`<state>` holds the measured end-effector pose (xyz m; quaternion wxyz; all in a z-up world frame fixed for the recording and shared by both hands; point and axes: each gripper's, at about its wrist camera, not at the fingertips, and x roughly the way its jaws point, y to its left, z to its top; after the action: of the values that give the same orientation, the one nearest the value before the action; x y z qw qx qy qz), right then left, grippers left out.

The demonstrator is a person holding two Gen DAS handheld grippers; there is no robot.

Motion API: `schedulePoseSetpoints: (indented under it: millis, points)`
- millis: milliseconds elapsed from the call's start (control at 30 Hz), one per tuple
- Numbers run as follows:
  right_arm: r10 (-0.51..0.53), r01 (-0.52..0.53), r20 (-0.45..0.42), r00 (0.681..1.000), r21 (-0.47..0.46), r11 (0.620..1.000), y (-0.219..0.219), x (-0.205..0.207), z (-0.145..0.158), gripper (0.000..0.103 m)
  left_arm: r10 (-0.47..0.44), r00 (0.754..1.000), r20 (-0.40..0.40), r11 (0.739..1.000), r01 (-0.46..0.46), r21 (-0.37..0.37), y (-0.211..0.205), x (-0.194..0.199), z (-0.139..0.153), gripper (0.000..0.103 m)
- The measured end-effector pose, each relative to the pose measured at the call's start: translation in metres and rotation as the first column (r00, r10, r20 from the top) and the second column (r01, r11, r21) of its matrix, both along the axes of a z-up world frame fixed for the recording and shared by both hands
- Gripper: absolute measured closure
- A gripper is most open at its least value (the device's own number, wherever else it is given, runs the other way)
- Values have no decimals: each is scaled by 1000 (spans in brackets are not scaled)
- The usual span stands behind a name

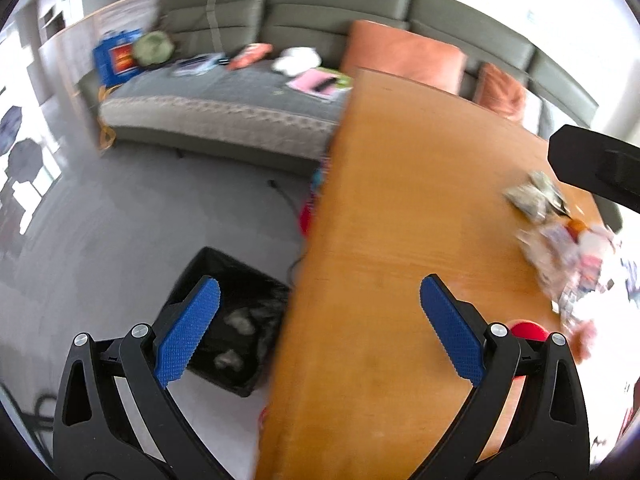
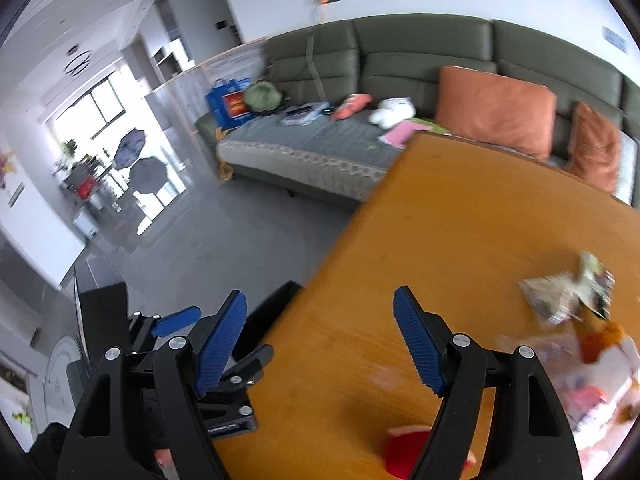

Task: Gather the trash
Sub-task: 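Grasp the purple Z foam cube with the right tool while the left grasps the red paddle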

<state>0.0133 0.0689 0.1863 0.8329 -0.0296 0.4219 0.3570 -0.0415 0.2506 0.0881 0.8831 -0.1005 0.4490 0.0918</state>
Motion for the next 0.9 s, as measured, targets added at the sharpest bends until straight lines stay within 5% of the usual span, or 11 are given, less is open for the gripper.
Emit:
schedulePoseSetpoints:
  millis: [300, 533, 900]
  points:
    - [-183, 182, -19, 983, -33, 983, -123, 19, -17, 27, -196, 980, -19, 981, 196, -7, -89, 11, -5, 6]
    - [-223, 219, -55, 973, -71, 973, -196, 30, -40, 28, -372, 928, -22, 926, 372, 70, -145, 6, -9, 6]
    - [-208, 181, -107, 972, -215, 960, -223, 59, -100, 42, -413, 908, -65, 909, 416, 33, -164, 10, -20, 6]
